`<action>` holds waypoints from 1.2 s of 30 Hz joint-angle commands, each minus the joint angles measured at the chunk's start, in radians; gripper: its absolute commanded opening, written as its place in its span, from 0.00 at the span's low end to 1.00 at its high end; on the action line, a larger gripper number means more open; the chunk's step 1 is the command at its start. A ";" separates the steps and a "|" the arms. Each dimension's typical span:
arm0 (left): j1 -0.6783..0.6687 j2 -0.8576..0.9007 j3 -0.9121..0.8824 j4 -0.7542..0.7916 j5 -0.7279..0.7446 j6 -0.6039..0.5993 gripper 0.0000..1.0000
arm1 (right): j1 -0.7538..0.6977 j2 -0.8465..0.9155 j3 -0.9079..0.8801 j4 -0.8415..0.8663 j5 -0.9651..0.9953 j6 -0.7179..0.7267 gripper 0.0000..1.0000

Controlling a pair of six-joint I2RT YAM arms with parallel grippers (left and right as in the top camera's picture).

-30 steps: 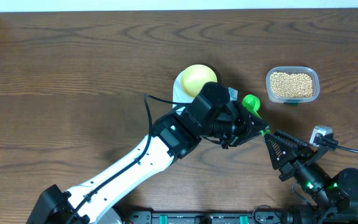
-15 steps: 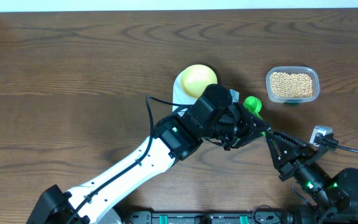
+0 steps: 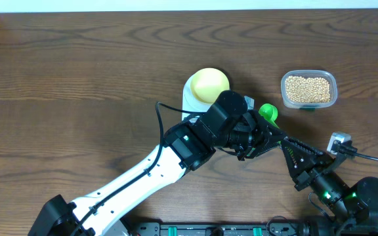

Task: Scoop item into bowl and weigh 50g on scale
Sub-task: 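Close the right gripper on the scoop handle beside the left gripper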

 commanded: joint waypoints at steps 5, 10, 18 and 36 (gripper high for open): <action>-0.007 -0.009 0.000 0.005 -0.002 -0.006 0.19 | -0.006 0.006 0.012 -0.002 0.002 -0.001 0.16; -0.007 -0.009 0.000 0.005 -0.001 -0.006 0.19 | -0.006 0.006 0.012 -0.002 0.002 -0.001 0.07; -0.007 -0.009 0.000 0.005 -0.001 -0.006 0.19 | -0.006 0.006 0.012 -0.003 0.002 -0.001 0.01; -0.003 -0.009 0.000 0.004 -0.086 0.034 0.55 | -0.006 0.006 0.012 0.003 0.085 0.291 0.01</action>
